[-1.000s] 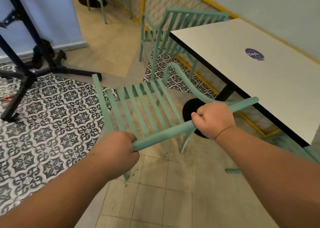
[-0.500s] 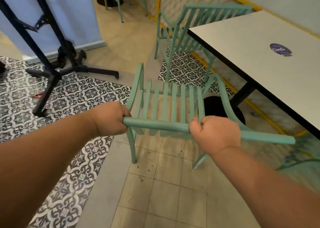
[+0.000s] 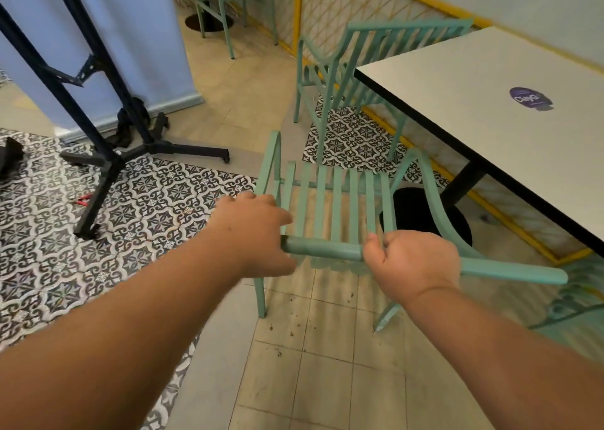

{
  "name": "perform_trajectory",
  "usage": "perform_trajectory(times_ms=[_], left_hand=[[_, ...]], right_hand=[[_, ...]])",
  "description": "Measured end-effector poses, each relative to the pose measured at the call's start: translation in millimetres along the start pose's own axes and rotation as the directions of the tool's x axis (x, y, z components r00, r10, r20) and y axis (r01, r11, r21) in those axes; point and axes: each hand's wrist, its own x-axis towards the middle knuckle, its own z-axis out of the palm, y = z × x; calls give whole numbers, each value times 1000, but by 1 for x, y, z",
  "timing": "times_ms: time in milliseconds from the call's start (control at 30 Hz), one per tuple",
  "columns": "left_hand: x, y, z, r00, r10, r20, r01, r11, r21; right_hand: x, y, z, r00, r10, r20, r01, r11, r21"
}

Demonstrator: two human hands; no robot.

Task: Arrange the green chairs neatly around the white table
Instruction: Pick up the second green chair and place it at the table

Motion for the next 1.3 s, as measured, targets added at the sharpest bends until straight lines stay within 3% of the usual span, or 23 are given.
perform_trajectory(times_ms=[67, 267, 467, 633, 733, 800, 933, 1067, 1300], left_hand=[[3, 32, -5, 998, 55, -24, -58, 990, -127], [23, 59, 17, 998, -66, 5, 66, 994, -87], [37, 53, 1, 988, 80, 132, -78, 997, -19], [43, 51, 1, 989, 91, 114, -92, 996, 9], [44, 50, 2, 991, 85, 103, -86, 996, 5], [45, 51, 2, 991, 87, 104, -88, 996, 5], [46, 50, 2, 990, 99, 98, -101, 995, 12], [47, 48, 2, 992, 97, 83, -98, 995, 16], [50, 33, 0, 990, 120, 78, -123, 991, 43]], right_hand=[[0, -1, 1, 1000, 1, -8, -1, 1000, 3], [1, 0, 1, 1000, 3, -17, -3, 1000, 16], [5, 1, -4, 1000, -7, 17, 7, 1000, 11], [10, 11, -21, 980, -99, 174, 52, 965, 257], [17, 55, -39, 954, -182, 236, 71, 907, 415], [25, 94, -43, 951, -186, 247, 121, 960, 254], [21, 118, -24, 927, -62, 370, 61, 998, 16], [20, 111, -20, 944, -3, 329, 5, 1000, -5], [15, 98, -26, 923, 9, 385, 0, 1000, -24]])
